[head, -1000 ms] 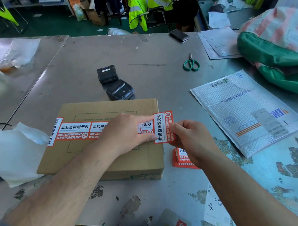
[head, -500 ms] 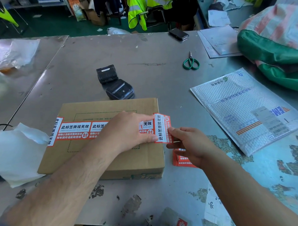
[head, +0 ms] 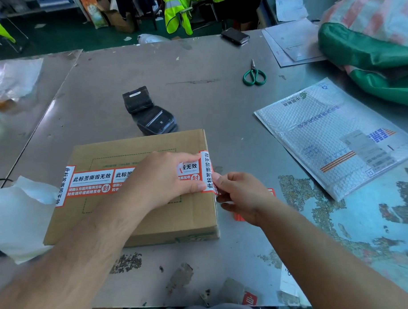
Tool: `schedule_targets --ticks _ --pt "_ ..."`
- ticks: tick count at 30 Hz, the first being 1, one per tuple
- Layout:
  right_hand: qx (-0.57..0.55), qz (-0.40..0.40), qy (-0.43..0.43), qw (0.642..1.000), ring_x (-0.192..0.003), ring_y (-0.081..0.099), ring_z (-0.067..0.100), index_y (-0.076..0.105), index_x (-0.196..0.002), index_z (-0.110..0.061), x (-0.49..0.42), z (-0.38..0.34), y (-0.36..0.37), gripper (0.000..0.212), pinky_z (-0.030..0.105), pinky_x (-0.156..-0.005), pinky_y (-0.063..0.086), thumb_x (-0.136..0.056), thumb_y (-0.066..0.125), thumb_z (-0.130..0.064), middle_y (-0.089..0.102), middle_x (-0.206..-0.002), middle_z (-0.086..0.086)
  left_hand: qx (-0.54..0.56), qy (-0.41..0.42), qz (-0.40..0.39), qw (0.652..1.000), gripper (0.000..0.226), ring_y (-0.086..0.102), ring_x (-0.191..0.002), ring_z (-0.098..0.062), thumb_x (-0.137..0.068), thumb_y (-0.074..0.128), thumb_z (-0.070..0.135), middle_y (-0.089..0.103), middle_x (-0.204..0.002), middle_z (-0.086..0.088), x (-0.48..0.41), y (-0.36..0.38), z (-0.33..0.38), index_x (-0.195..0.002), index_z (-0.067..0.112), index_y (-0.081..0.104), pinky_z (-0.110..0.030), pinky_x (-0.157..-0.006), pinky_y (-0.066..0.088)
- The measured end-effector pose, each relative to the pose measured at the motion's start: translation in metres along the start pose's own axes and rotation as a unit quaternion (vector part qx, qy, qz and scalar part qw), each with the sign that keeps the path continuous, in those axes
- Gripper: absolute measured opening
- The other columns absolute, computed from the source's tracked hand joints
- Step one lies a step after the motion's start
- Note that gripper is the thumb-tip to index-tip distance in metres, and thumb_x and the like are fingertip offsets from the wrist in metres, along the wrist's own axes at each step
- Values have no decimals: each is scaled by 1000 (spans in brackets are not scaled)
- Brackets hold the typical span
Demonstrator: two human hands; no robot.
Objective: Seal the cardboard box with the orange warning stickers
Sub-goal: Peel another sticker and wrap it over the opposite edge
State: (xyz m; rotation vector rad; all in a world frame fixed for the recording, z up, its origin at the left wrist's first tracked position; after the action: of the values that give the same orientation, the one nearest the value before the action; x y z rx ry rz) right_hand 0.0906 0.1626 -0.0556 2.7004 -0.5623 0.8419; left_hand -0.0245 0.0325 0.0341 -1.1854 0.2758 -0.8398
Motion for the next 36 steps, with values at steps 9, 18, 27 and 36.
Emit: schedule_targets --ticks 9,18,27,36 --pt "-102 -57 26 993 -59 41 11 46 -74 -19 3 32 5 37 25 -62 37 -86 68 -45 46 -66 2 1 -3 -6 1000 67 50 -86 -2 -67 76 63 58 -96 24 1 -1 3 -129 46 58 -2 -65 30" --pt "-53 -43 48 996 -50 35 9 53 -87 -19 -10 22 8 62 21 -49 27 -69 64 -77 40 -59 -6 16 1 -6 1000 67 56 -87 -1 -66 77 61 64 -98 23 2 1 1 -129 45 58 -9 -69 35" --pt "-34 -15 85 996 -47 29 11 51 -65 -21 -35 -13 9 58 22 -47 23 -82 54 -76 38 -55 -4 -4 -9 -22 1000 83 55 -111 -14 -69 71 66 63 -121 14 2 1 3 -143 49 37 -27 -79 36" --pt "-101 -100 -13 990 -53 43 7 52 -95 -14 -18 -6 7 34 19 -56 40 -94 60 -47 51 -55 -9 -16 -69 42 997 108 54 -117 -25 -58 65 81 59 -125 0 10 7 -5 -148 47 17 -40 -89 45"
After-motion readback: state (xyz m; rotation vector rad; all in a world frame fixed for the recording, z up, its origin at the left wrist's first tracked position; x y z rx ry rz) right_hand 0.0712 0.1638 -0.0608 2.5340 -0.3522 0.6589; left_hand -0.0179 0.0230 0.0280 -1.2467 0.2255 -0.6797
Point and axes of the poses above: each hand's wrist, its own x-axis away from the middle knuckle, its own y-axis out of the palm, z = x × y, the point moved 3 cm from there along -x, towards the middle knuckle
